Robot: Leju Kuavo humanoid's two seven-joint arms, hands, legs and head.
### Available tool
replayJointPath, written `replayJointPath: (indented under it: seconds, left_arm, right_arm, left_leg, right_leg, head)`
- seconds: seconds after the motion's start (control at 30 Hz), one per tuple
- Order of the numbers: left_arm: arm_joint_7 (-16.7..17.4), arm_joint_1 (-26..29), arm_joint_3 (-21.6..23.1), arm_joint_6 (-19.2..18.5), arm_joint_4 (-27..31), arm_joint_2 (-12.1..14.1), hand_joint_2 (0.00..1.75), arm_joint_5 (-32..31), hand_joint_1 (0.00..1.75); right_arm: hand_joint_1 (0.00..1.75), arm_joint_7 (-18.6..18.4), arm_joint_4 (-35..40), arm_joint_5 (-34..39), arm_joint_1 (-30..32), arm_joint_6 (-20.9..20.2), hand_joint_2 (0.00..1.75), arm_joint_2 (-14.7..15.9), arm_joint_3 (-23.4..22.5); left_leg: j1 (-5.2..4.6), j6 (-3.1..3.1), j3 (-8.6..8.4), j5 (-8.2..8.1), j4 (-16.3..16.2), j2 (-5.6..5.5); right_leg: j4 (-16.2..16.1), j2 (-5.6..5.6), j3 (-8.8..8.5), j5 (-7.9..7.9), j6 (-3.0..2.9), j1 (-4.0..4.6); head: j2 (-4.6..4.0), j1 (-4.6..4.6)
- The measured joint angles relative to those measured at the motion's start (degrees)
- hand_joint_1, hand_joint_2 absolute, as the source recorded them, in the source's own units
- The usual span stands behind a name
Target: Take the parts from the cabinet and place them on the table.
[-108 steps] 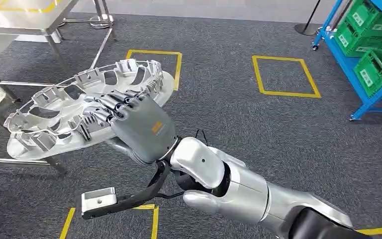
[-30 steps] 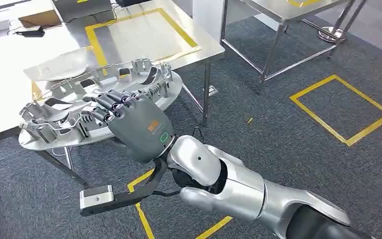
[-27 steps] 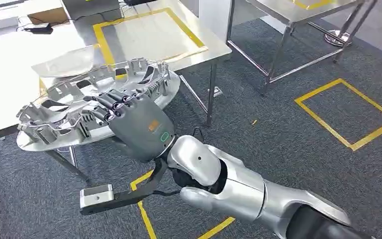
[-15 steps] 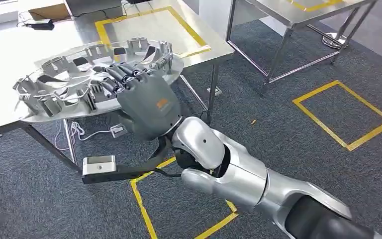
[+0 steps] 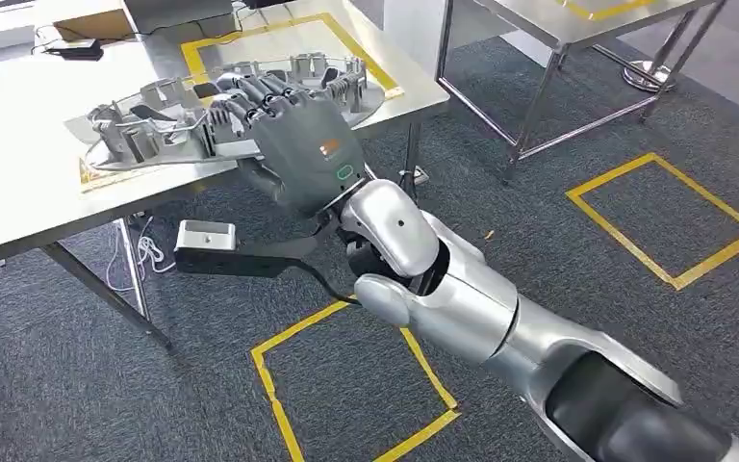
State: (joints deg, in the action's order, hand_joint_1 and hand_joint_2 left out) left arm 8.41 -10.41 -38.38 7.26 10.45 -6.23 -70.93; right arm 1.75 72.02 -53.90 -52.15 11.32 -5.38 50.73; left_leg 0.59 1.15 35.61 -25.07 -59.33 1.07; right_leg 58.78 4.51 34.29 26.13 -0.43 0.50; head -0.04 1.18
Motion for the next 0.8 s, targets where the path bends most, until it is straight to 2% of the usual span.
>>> replayJointPath:
  seconds: [0.07, 0.17, 0.2, 0.23, 0.27, 0.33, 0.37, 0.4, 0.43, 0.5, 0.53, 0.57, 0.6, 0.67, 0.7, 0.73, 0.77, 0.8]
  left_arm:
    - [0.07, -0.01, 0.00, 0.00, 0.00, 0.02, 1.75, -0.02, 0.00]
    - [0.22, -0.01, 0.00, -0.02, 0.00, 0.11, 1.75, -0.02, 0.00]
    - [0.24, -0.02, 0.00, -0.02, 0.00, 0.07, 1.75, -0.02, 0.00]
    - [0.26, -0.11, 0.00, -0.04, 0.02, 0.02, 1.75, -0.02, 0.00]
    - [0.26, -0.39, 0.00, -0.04, 0.02, 0.02, 1.75, -0.02, 0.00]
    - [0.26, -0.65, 0.00, -0.07, 0.00, -0.09, 1.75, -0.02, 0.00]
    - [0.26, -0.65, 0.00, -0.09, 0.00, -0.09, 1.75, -0.02, 0.00]
    - [0.30, -0.65, 0.00, -0.09, 0.00, -0.09, 1.75, -0.04, 0.00]
    - [0.33, -0.65, 0.00, -0.09, 0.00, -0.09, 1.75, -0.04, 0.00]
    - [0.31, -0.75, 0.00, -0.09, 0.00, -0.13, 1.75, -0.11, 0.00]
    - [0.31, -0.79, 0.00, -0.11, 0.00, -0.11, 1.75, -0.20, 0.00]
    - [0.26, -0.87, 0.00, -0.11, 0.02, 0.02, 1.75, -0.24, 0.00]
    - [0.20, -0.90, 0.00, -0.17, 0.04, 0.00, 1.75, -0.31, 0.00]
    - [0.22, -0.80, 0.00, -0.17, 0.00, 0.00, 1.75, -0.37, 0.00]
    - [0.20, -0.82, 0.00, -0.20, 0.00, 0.00, 1.75, -0.37, 0.00]
    - [0.17, -0.86, 0.00, -0.20, 0.02, 0.00, 1.75, -0.37, 0.00]
    - [0.13, -0.91, 0.00, -0.26, 0.00, 0.02, 1.75, -0.39, 0.00]
    - [0.13, -0.92, 0.00, -0.37, 0.00, 0.02, 1.75, -0.50, 0.00]
  right_arm:
    - [1.75, 0.11, -0.76, 0.37, -0.31, 0.02, 1.75, 0.00, -0.11]
    - [1.75, 0.17, -1.66, 0.61, -0.82, 0.02, 1.75, -0.30, -0.31]
    - [1.75, 0.17, -1.77, 0.61, -0.92, 0.02, 1.75, -0.48, -0.44]
    - [1.75, 0.19, -1.92, 0.61, -1.00, 0.02, 1.75, -0.50, -0.63]
    - [1.75, 0.26, -2.03, 0.61, -1.13, 0.04, 1.75, -0.50, -0.85]
    - [1.75, 0.24, -2.62, 0.61, -1.14, 0.09, 1.75, -0.44, -1.03]
    - [1.75, 0.26, -3.02, 0.61, -1.12, 0.09, 1.75, -0.42, -1.03]
    - [1.75, 0.28, -3.38, 0.65, -1.12, 0.09, 1.75, -0.42, -1.03]
    - [1.75, 0.28, -3.69, 0.81, -1.13, 0.09, 1.75, -0.42, -1.03]
    - [1.75, 0.28, -4.09, 0.94, -1.19, 0.11, 1.75, -0.42, -1.03]
    - [1.75, 0.33, -4.28, 0.96, -1.37, 0.15, 1.75, -0.42, -1.05]
    - [1.75, 0.42, -4.63, 0.96, -1.60, 0.26, 1.75, -0.42, -1.07]
    - [1.75, 0.46, -4.70, 0.96, -1.68, 0.35, 1.75, -0.44, -1.14]
    - [1.75, 0.39, -5.05, 1.03, -1.81, 0.37, 1.75, -0.44, -1.25]
    - [1.75, 0.39, -5.09, 1.03, -1.90, 0.35, 1.75, -0.46, -1.25]
    - [1.75, 0.35, -5.13, 1.05, -1.97, 0.35, 1.75, -0.52, -1.27]
    - [1.75, 0.35, -5.22, 1.07, -2.13, 0.35, 1.75, -0.55, -1.29]
    - [1.75, 0.33, -5.35, 1.05, -2.17, 0.35, 1.75, -0.57, -1.29]
  left_leg:
    - [-0.09, -0.13, 0.07, 0.00, -0.03, -0.01]
    - [-0.27, -0.63, 0.23, 0.15, 0.20, -0.15]
    - [0.50, -1.16, -0.17, 0.66, 1.00, -0.29]
    - [0.50, -1.21, -0.23, 0.92, 1.37, -0.33]
    - [0.63, -1.46, -0.10, 1.06, 1.43, -0.34]
    - [0.71, -1.50, 0.05, 1.07, 1.42, -0.63]
    - [0.77, -1.45, 0.09, 1.08, 1.40, -0.83]
    - [0.90, -1.32, 0.11, 1.12, 1.33, -1.01]
    - [1.13, -1.05, 0.14, 1.10, 1.20, -1.25]
    - [1.66, -0.22, 0.23, 0.81, 0.63, -1.76]
    - [1.67, 0.34, 0.45, 0.59, 0.17, -1.96]
    - [1.42, 1.03, 0.93, 0.51, -0.30, -2.16]
    - [1.40, 1.52, 0.97, 0.71, -0.04, -2.28]
    - [1.65, 2.33, 0.74, 1.13, 0.69, -2.36]
    - [1.83, 2.74, 0.73, 1.11, 0.78, -2.35]
    - [1.84, 2.75, 1.28, 0.59, 0.07, -1.88]
    - [1.76, 2.63, 2.43, -1.09, -2.47, -1.44]
    - [1.62, 2.62, 4.58, -3.49, -7.23, -1.40]
  right_leg:
    - [0.00, 0.04, 0.02, -0.05, 0.13, -0.09]
    - [-0.17, 0.32, 0.01, -0.21, 0.44, -0.22]
    - [0.05, -0.07, 0.19, 0.09, 0.77, -0.07]
    - [1.18, -2.17, 0.58, 1.07, 1.19, -0.40]
    - [4.43, -3.57, 2.05, 3.32, 1.32, -0.54]
    - [13.44, -4.35, 6.12, 7.55, 1.79, -0.84]
    - [17.14, -4.38, 7.87, 8.53, 2.04, -1.09]
    - [17.68, -4.38, 8.12, 8.07, 2.18, -1.33]
    - [15.45, -4.37, 7.02, 6.38, 2.37, -1.59]
    - [5.72, -4.37, 1.93, 1.55, 2.90, -2.27]
    - [1.45, -4.56, -0.07, 0.68, 3.25, -2.72]
    - [1.15, -5.27, -0.10, 1.48, 2.90, -2.08]
    - [1.35, -5.19, 0.23, 1.38, 2.09, -2.19]
    - [1.45, -5.14, 0.48, 1.30, 1.14, -1.87]
    - [1.13, -5.04, 0.41, 0.99, 0.55, -2.05]
    - [0.95, -4.85, 0.28, 0.88, 0.07, -2.13]
    - [0.94, -4.80, 0.28, 0.97, -0.39, -2.04]
    - [0.94, -4.71, 0.25, 1.05, -0.62, -1.90]
  head:
    - [0.00, 0.00]
    - [0.00, 0.02]
    - [0.00, -0.02]
    - [0.00, -0.02]
    - [0.00, -0.04]
    - [0.00, -0.07]
    - [0.00, -0.04]
    - [0.00, -0.02]
    - [0.00, -0.04]
    - [0.00, -0.07]
    - [0.00, -0.09]
    - [0.00, -0.09]
    - [0.00, 0.11]
    - [0.00, -0.02]
    - [0.00, 0.06]
    - [0.00, 0.02]
    - [0.00, 0.11]
    - [0.00, 0.07]
